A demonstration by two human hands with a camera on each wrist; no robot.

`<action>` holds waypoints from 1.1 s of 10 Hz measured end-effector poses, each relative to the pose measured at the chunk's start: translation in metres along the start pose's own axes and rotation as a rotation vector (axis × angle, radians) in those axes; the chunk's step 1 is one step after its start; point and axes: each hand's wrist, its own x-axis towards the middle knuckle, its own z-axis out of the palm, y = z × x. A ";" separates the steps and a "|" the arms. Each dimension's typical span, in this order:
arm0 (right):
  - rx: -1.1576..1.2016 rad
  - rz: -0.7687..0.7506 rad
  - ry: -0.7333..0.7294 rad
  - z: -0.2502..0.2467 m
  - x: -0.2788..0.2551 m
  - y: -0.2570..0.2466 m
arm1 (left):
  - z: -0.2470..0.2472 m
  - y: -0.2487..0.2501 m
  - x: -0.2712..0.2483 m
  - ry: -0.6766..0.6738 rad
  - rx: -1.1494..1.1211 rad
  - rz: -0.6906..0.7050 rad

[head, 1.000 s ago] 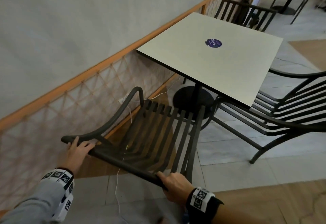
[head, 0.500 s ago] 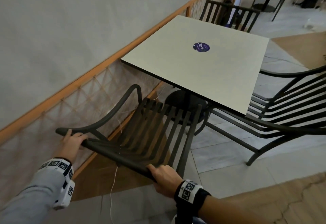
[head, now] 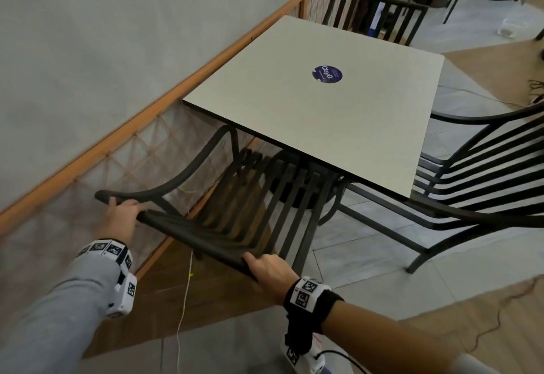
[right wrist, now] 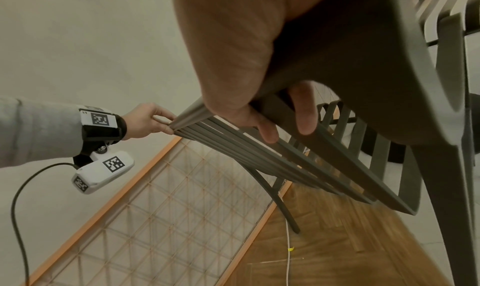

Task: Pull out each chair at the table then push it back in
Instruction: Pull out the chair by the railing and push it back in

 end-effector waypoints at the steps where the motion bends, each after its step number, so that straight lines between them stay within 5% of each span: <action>1: -0.006 0.002 -0.020 -0.004 0.008 0.008 | 0.002 0.007 0.009 0.032 -0.018 -0.016; 4: -0.017 -0.025 -0.007 0.000 0.017 0.007 | 0.009 0.037 0.000 0.141 -0.119 -0.036; 6: 0.029 -0.109 -0.023 -0.018 -0.011 0.028 | 0.007 0.064 -0.045 0.302 -0.417 -0.086; 8: 0.123 -0.078 -0.034 -0.042 -0.036 0.086 | 0.002 0.108 -0.095 0.207 -0.834 -0.257; 11: -0.358 -0.131 -0.218 -0.023 0.015 0.218 | 0.055 0.172 -0.124 -0.121 -1.284 -0.460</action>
